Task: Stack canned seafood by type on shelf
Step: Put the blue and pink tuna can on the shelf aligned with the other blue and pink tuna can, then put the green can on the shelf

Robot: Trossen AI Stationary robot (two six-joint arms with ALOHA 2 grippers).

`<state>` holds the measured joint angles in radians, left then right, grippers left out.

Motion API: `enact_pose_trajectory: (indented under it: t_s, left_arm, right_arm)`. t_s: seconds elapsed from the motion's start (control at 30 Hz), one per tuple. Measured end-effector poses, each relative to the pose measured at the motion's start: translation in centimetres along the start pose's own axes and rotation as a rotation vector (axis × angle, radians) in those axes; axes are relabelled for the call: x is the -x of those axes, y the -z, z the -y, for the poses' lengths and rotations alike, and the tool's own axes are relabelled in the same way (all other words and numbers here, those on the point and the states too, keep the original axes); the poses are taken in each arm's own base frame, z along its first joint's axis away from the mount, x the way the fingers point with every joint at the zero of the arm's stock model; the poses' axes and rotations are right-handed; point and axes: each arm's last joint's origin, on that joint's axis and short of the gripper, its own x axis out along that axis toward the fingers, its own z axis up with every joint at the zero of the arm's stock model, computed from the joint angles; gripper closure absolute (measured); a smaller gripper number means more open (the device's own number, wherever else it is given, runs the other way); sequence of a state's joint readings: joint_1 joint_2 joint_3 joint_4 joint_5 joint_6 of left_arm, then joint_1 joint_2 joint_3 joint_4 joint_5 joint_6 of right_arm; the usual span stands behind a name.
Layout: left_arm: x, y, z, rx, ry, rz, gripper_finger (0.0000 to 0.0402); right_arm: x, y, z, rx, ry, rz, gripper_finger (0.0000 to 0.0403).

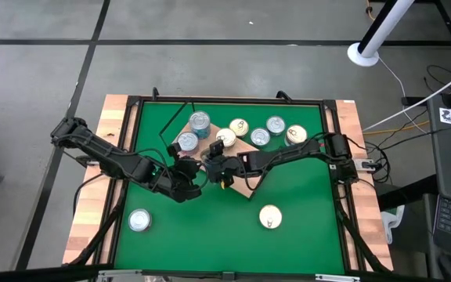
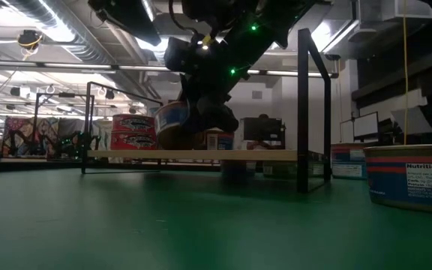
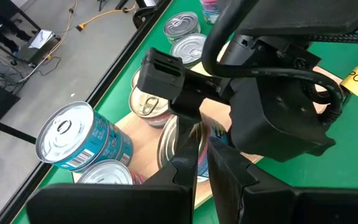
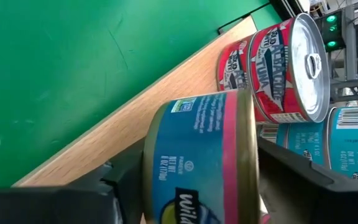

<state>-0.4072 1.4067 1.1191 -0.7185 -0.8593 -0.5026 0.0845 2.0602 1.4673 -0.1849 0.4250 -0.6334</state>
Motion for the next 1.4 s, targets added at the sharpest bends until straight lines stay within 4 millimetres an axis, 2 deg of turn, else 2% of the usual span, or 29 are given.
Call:
enact_pose_trajectory:
  t_s: [0.87, 1.2, 1.4]
  left_arm:
    - [0.0, 0.0, 0.0, 0.016, 0.0, 0.001, 0.037]
    - [0.0, 0.0, 0.0, 0.017, 0.001, 0.001, 0.037]
    - [0.0, -0.3, 0.1, 0.048, 0.012, 0.022, 0.037]
  right_arm:
    - [0.1, 0.0, 0.0, 0.007, -0.003, -0.016, 0.0136]
    - [1.9, -1.7, 2.3, 0.035, -0.044, -0.073, 0.0136]
    - [4.0, -3.0, 4.4, -0.049, -0.068, -0.117, 0.0136]
